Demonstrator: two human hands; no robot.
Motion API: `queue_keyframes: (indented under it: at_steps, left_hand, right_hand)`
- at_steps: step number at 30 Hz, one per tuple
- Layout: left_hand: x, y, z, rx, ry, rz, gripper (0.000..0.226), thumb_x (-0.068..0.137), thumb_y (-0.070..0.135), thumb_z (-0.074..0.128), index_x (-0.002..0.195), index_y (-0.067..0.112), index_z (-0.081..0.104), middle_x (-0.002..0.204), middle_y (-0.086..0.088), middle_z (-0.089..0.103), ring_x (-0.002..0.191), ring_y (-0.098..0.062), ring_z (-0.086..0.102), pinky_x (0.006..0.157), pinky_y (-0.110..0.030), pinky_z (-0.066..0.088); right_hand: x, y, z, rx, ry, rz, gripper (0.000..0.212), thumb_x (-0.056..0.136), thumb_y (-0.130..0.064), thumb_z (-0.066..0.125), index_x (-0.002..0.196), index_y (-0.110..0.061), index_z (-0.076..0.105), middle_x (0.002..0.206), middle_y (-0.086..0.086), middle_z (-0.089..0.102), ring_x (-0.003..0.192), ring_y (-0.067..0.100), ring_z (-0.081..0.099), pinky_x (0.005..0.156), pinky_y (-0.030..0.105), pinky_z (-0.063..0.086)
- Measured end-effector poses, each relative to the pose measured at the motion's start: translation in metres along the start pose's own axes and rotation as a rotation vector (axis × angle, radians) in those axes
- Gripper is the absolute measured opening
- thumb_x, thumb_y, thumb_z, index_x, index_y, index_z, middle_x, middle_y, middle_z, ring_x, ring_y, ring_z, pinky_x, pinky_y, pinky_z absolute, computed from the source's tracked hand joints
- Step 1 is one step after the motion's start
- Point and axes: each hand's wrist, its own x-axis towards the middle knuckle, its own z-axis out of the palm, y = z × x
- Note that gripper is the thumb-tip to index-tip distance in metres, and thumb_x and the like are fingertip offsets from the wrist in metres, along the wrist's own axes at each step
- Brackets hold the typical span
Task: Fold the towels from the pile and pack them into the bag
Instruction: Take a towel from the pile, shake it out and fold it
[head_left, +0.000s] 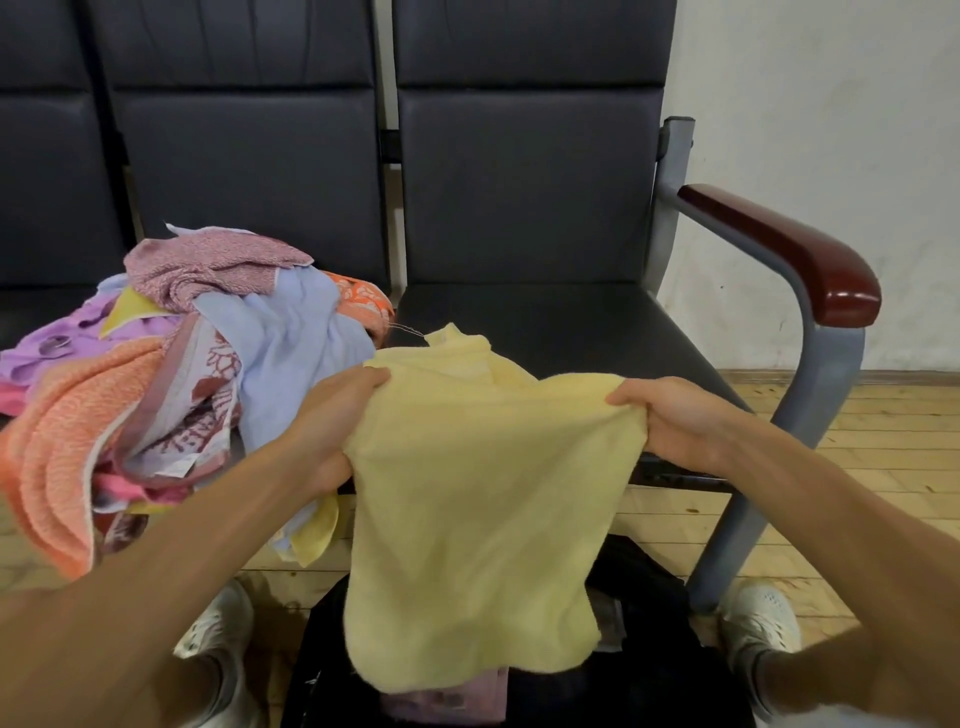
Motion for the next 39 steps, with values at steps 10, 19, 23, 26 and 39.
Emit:
queue_keyframes:
  at_steps: [10, 19, 23, 26, 39]
  left_hand:
    - [0.004, 0.002, -0.015, 0.254, 0.02, 0.269, 0.013, 0.097, 0.029, 0.056, 0.097, 0.027, 0.069, 0.101, 0.001, 0.07, 0.094, -0.014, 0.062, 0.082, -0.027, 0.049]
    - [0.017, 0.001, -0.036, 0.443, 0.139, 0.383, 0.038, 0.096, 0.031, 0.057, 0.066, 0.008, 0.056, 0.068, -0.009, 0.045, 0.071, -0.019, 0.042, 0.062, -0.031, 0.033]
    - [0.016, 0.006, -0.036, 0.385, 0.201, 0.365, 0.047, 0.093, 0.045, 0.058, 0.063, 0.012, 0.045, 0.062, -0.007, 0.032, 0.064, -0.018, 0.036, 0.065, -0.033, 0.032]
    - [0.015, 0.007, -0.037, 0.413, 0.169, 0.393, 0.047, 0.096, 0.049, 0.051, 0.071, 0.01, 0.048, 0.069, -0.009, 0.035, 0.069, -0.02, 0.04, 0.07, -0.038, 0.039]
    - [0.017, 0.012, -0.024, 0.221, -0.089, 0.138, 0.028, 0.099, 0.024, 0.051, 0.114, 0.004, 0.064, 0.113, -0.015, 0.067, 0.104, -0.024, 0.063, 0.089, -0.036, 0.051]
  right_hand:
    - [-0.007, -0.005, -0.019, 0.089, 0.153, 0.001, 0.061, 0.079, 0.004, 0.072, 0.136, -0.001, 0.049, 0.117, 0.009, 0.06, 0.103, 0.025, 0.059, 0.083, 0.037, 0.051]
    - [-0.01, 0.007, -0.019, -0.34, 0.145, 0.094, 0.033, 0.081, -0.02, 0.078, 0.109, -0.005, 0.067, 0.113, 0.011, 0.064, 0.106, 0.027, 0.06, 0.083, 0.038, 0.055]
    - [-0.014, -0.006, -0.012, -0.023, 0.136, -0.098, 0.027, 0.095, -0.022, 0.061, 0.119, -0.011, 0.059, 0.119, 0.007, 0.061, 0.109, 0.022, 0.06, 0.085, 0.037, 0.052]
    - [-0.016, -0.01, -0.009, 0.127, 0.241, -0.213, 0.024, 0.096, -0.026, 0.059, 0.117, -0.014, 0.059, 0.116, 0.006, 0.061, 0.108, 0.021, 0.06, 0.094, 0.041, 0.051]
    - [-0.01, -0.012, -0.01, 0.304, 0.341, -0.324, 0.016, 0.099, -0.012, 0.053, 0.113, -0.013, 0.06, 0.112, 0.002, 0.062, 0.104, 0.02, 0.061, 0.085, 0.035, 0.052]
